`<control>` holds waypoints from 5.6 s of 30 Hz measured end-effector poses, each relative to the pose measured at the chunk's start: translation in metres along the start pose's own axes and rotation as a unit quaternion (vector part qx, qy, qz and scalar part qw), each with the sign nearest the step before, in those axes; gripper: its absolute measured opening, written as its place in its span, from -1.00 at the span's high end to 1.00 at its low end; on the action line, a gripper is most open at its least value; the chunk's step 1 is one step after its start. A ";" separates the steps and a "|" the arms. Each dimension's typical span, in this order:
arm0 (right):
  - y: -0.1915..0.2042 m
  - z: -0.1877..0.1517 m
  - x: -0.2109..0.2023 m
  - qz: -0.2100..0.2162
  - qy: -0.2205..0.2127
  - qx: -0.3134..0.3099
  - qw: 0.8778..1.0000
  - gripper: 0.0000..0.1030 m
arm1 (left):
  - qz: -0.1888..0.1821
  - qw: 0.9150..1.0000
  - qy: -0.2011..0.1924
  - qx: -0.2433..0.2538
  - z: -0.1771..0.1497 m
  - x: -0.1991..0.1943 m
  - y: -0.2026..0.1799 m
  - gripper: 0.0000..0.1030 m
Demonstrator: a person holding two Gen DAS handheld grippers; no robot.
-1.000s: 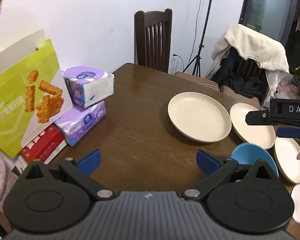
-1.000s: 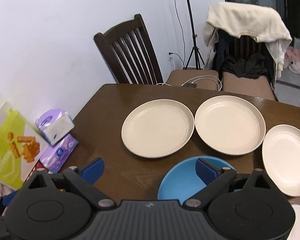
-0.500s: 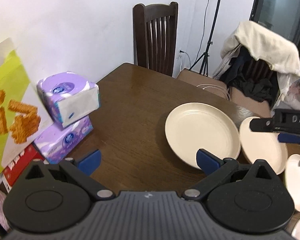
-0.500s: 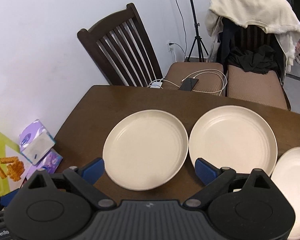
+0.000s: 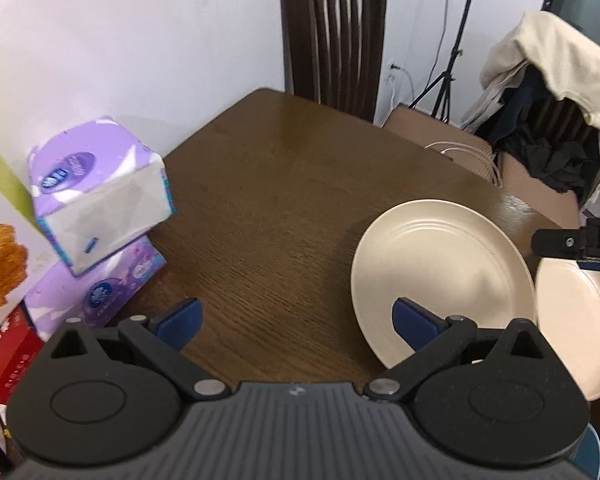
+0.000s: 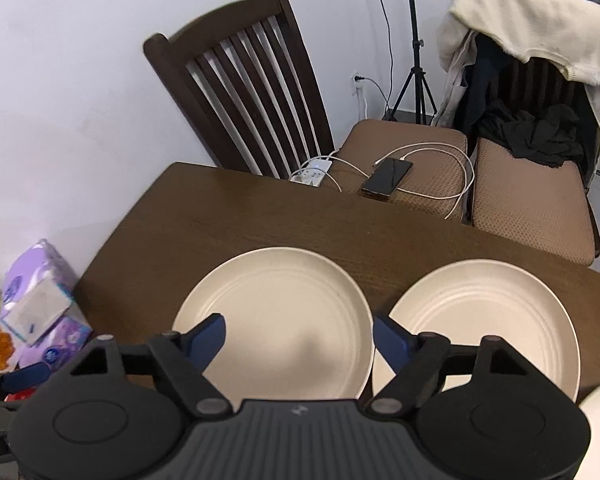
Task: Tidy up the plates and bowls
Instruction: 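Close the left gripper on a cream plate rim while the right gripper grips its rim too, then lift the cream plate with both grippers and carry it toward the bowls, then lower the held cream plate onto the table in front of the bowls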
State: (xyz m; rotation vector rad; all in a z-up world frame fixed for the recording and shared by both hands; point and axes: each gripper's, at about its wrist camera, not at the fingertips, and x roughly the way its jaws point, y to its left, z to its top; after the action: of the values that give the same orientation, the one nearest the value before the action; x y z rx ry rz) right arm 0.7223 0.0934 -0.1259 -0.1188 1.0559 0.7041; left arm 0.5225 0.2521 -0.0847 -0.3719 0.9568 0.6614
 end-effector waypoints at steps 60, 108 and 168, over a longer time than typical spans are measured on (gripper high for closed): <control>-0.012 -0.015 0.034 0.002 0.034 -0.031 0.999 0.92 | -0.088 0.994 0.039 -0.050 0.002 0.039 0.010 0.81; 0.048 -0.129 -0.162 -0.024 -0.053 0.033 0.998 0.92 | -0.150 0.988 -0.042 -0.001 -0.056 -0.151 0.059 0.81; -0.021 -0.439 -0.320 -0.202 -0.086 0.216 0.951 0.91 | -0.293 0.919 0.041 0.262 -0.276 -0.209 -0.042 0.81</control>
State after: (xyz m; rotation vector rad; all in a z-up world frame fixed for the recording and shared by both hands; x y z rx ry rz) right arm 0.3075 -0.2559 -0.0889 0.1034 0.9568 0.1011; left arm 0.2930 -0.0087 -0.0553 -0.1891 0.9964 -0.1660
